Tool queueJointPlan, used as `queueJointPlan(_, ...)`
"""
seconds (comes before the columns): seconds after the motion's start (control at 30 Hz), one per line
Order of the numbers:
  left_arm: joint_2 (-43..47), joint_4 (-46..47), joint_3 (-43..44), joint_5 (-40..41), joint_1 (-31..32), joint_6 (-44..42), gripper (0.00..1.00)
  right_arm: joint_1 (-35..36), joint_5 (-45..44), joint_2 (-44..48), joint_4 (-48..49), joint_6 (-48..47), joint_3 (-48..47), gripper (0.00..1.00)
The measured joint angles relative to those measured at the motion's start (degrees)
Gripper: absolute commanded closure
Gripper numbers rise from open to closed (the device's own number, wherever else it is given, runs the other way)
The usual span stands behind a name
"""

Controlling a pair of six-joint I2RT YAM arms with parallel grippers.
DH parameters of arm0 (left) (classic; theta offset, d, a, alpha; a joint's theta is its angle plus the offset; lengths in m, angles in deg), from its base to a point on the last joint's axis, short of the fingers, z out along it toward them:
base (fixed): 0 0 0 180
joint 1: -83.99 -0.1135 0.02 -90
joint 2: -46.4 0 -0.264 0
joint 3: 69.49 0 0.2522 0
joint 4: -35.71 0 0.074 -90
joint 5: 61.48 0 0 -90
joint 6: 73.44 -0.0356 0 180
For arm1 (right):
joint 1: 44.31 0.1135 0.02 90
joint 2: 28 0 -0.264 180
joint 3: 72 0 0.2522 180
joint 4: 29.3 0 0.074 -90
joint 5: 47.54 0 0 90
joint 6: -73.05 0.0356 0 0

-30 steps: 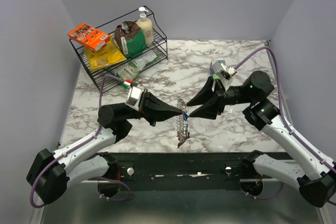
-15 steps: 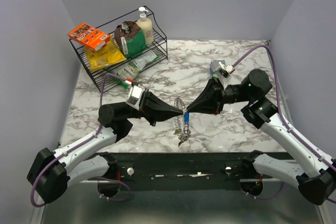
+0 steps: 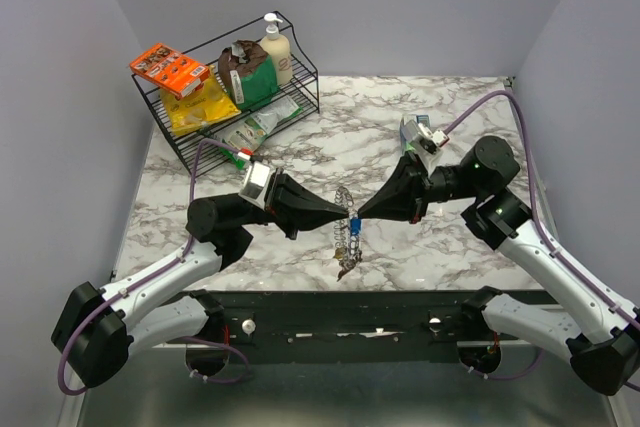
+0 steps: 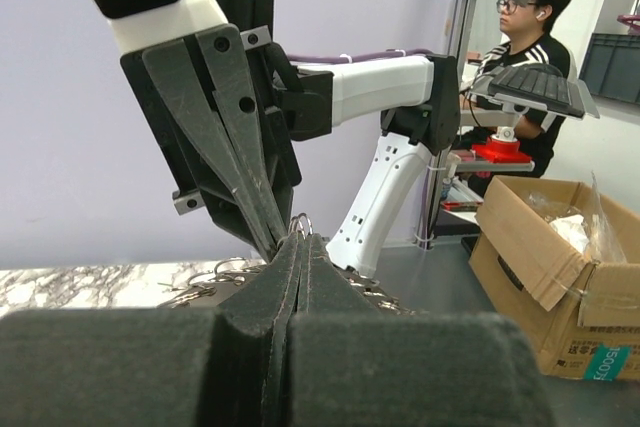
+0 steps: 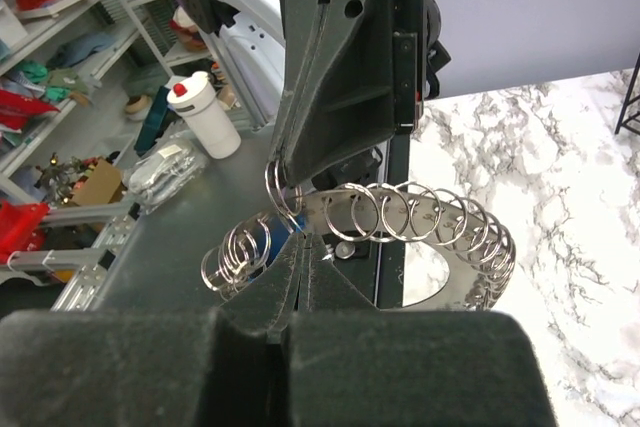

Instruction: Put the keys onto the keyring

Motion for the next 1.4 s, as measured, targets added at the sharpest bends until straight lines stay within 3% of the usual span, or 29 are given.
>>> queueJointPlan(1.4, -0.94, 0.07, 0.92, -1.92, -0.04, 0.28, 1.00, 2.38, -0.85, -2.89, -2.08, -1.46, 0.83, 1.00)
